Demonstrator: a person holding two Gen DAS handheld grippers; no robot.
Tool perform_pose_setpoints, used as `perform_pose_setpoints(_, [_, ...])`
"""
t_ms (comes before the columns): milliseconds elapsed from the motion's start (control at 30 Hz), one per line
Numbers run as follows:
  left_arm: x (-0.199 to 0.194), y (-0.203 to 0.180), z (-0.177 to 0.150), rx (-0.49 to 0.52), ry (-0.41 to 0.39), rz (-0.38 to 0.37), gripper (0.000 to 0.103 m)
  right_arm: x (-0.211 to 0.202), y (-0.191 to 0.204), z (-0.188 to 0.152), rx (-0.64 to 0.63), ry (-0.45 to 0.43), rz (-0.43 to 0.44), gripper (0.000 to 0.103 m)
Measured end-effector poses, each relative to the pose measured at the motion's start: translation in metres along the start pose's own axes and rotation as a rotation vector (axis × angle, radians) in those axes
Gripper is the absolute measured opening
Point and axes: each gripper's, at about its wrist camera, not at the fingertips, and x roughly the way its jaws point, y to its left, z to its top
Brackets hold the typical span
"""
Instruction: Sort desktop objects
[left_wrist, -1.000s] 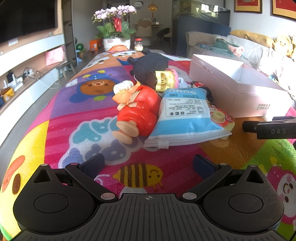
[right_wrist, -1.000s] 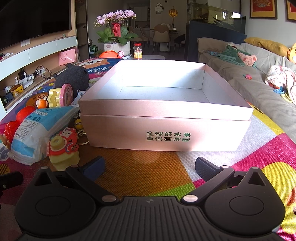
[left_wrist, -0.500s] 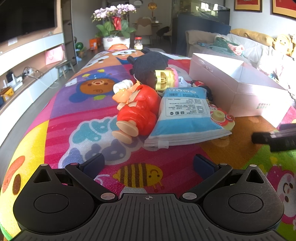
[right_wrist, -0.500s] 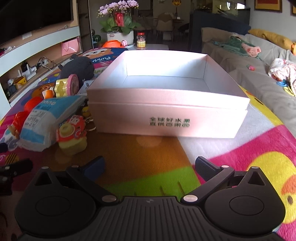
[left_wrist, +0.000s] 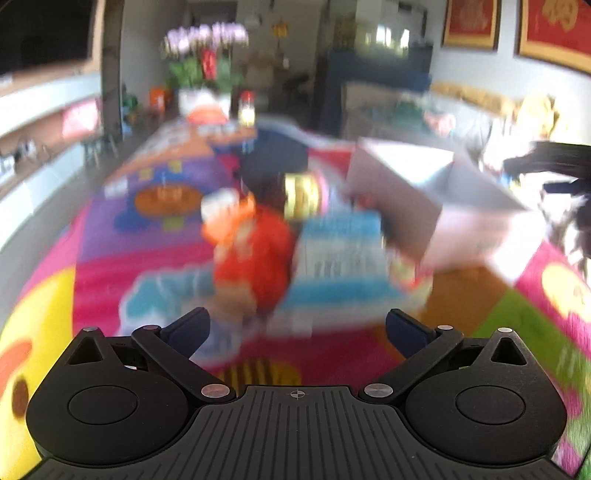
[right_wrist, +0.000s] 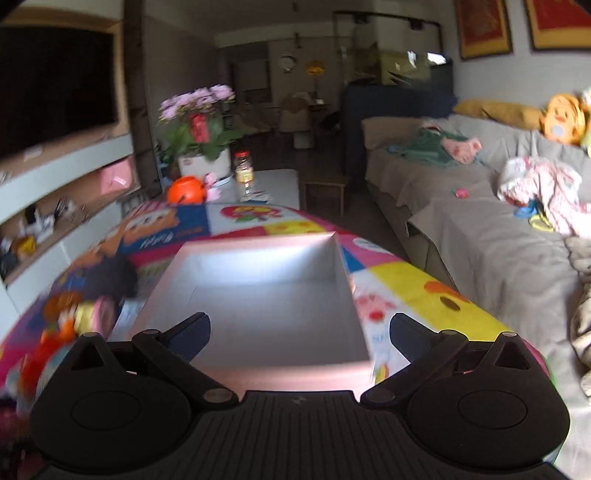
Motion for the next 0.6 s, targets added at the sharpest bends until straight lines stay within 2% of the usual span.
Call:
perform_pose_setpoints(133, [-0.005,-0.006,0.003,0.078,-0.104,0.089,0.103,0.065,-0.008,0.024,0.082,0.121,-0.004,0.103])
perform_pose_setpoints(200, [-0.009,-0.003,0.001,0.096,-0.115,0.085,0.103,0.086,0.000,0.024,0.088,0.169,0.019,0.103])
perform_pose_setpoints(267, [-0.008,0.002,0.000,0.087,-0.108,0.079,0.103,0.092,0.022,0.022,0.038,0.142,-0.029,0.103])
perform_pose_setpoints(300, [-0.007,0.006,-0.001,0.074,-0.103,0.085,0.103,0.093,0.030,0.021,0.007,0.133,-0.020,0.103])
perform_pose_setpoints(433, [-0.003,0.012,0.000,0.051,-0.088,0.109,0.103,0.095,0.056,0.018,-0.051,0.162,0.150,0.103])
perform_pose_setpoints(500, [-0.005,0.013,-0.001,0.062,-0.092,0.115,0.103,0.079,0.068,0.016,-0.083,0.106,0.168,0.103])
perform_pose_setpoints(600, [-0.007,0.012,-0.003,0.101,-0.098,0.118,0.103,0.030,0.087,0.003,-0.190,-0.108,0.176,0.103])
